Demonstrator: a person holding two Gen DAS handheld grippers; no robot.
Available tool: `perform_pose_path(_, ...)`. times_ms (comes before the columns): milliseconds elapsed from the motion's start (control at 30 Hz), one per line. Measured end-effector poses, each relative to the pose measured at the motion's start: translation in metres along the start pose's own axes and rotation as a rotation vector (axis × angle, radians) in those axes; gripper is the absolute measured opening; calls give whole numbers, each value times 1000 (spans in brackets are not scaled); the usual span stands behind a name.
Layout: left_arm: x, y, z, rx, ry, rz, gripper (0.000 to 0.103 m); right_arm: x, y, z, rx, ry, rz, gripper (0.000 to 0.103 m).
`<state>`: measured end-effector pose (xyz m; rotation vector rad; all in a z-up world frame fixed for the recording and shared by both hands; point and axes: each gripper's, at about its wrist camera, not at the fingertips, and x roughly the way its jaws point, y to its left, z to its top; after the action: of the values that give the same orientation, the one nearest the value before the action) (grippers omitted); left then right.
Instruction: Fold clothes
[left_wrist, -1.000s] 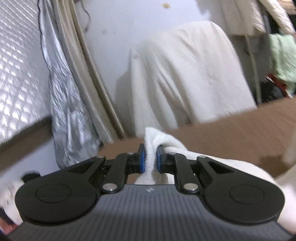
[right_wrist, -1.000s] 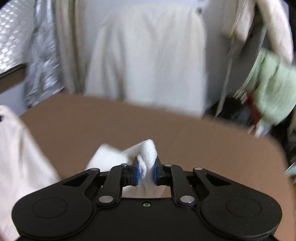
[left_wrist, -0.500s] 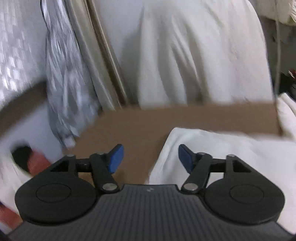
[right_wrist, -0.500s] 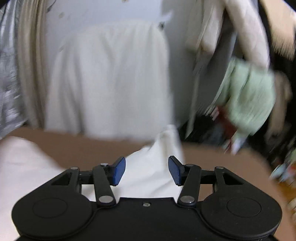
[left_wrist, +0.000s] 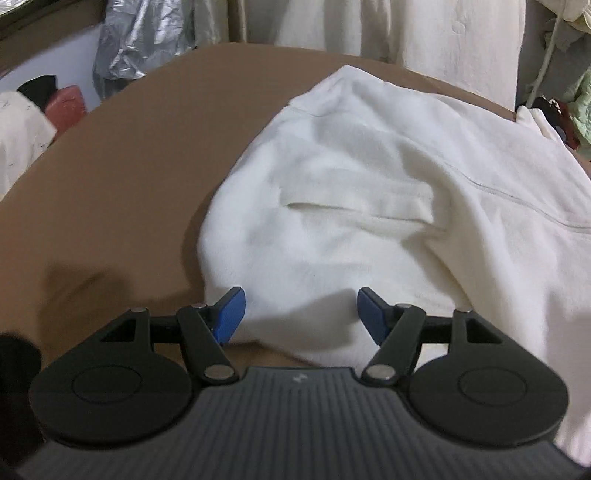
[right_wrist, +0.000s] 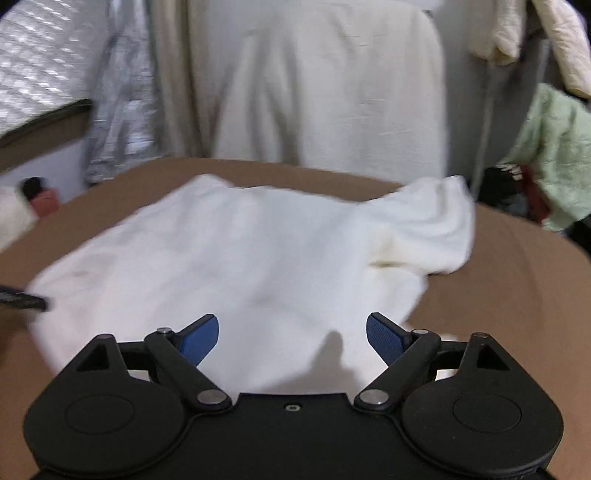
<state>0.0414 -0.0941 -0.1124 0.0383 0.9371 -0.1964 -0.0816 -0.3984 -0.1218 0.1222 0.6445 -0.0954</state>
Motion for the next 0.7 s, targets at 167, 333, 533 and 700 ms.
perform_pose_path(167,-22,-5,-12,9,-1,-182,67,-39,41,-48,-58,136,155,68)
perform_pose_path(333,-23,-27,-19,80,-1,-218,66,-51,69,-105,-131,299,158,59)
perform_pose_path(533,-18,-55,-30,176,15,-206,66,-47,80,-136,-231,493,136,60)
perform_pose_path(700,-17,-67,-34,209,-4,-213,66,-37,98,-156,-300,426,56,69)
